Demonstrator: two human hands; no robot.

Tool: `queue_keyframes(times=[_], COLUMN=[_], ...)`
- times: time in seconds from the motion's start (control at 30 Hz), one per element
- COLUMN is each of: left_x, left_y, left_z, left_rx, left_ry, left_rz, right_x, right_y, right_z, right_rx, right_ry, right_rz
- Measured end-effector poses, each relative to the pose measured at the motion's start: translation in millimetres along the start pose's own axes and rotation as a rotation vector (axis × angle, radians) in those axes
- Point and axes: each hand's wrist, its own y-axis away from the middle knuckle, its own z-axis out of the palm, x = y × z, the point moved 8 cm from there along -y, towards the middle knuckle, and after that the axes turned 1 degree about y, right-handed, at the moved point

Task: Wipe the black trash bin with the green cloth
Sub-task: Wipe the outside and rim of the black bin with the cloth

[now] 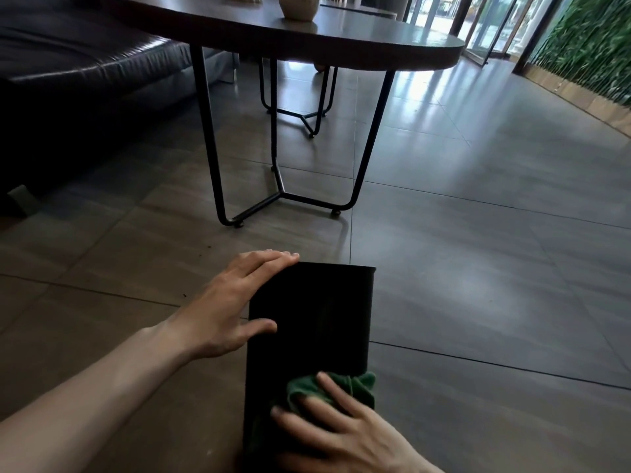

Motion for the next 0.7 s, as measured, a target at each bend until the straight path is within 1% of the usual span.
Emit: queue_keyframes(times=[0.03,0.07,0.1,0.17,0.23,0.27,0.3,0.33,0.37,0.4,0.43,0.5,0.53,0.57,0.6,0.63,0.7], left_x=[1,2,3,4,9,12,14,15,14,13,10,8,9,11,12,14,15], left_y=[0,0,0,0,-1,-2,-2,-3,-3,-2,-2,0,0,-1,-2,-4,-5], left_z=[1,2,3,1,0,1,1,0,-1,-1,-2,-1,0,2,4,4,2], left_rx=[-0.003,-0.005,-0.004,0.019,0.036,0.041,0.047,0.056,0.062,0.061,0.052,0.027,0.018,0.012,0.009,0.012,0.037], left_ry=[-0.003,-0.007,-0.005,0.009,0.021,0.025,0.028,0.028,0.024,0.016,0.007,0.0,0.002,0.003,0.0,-0.003,0.002], left_rz=[0.01,0.017,0.019,0.021,0.036,0.042,0.044,0.043,0.039,0.033,0.024,0.021,0.03,0.039,0.042,0.04,0.035], right_x=[-1,9,26,77,128,142,146,139,123,96,63,5,-7,-7,4,23,74], right_y=[5,5,3,-5,-10,-11,-13,-16,-18,-20,-19,-5,3,8,8,6,1], right_z=[3,-3,-12,-33,-50,-54,-54,-52,-46,-38,-28,-11,-4,-2,-6,-14,-30], right_rx=[-0.029,-0.02,0.023,0.118,0.181,0.216,0.237,0.24,0.236,0.23,0.206,0.075,0.015,-0.002,0.025,0.075,0.162], right_ry=[0.039,0.051,-0.002,-0.135,-0.222,-0.251,-0.267,-0.269,-0.253,-0.234,-0.213,-0.116,-0.041,0.003,-0.005,-0.071,-0.21], right_rz=[-0.057,-0.062,-0.015,0.209,0.548,0.693,0.781,0.802,0.753,0.631,0.463,0.159,0.066,0.023,0.032,0.096,0.347])
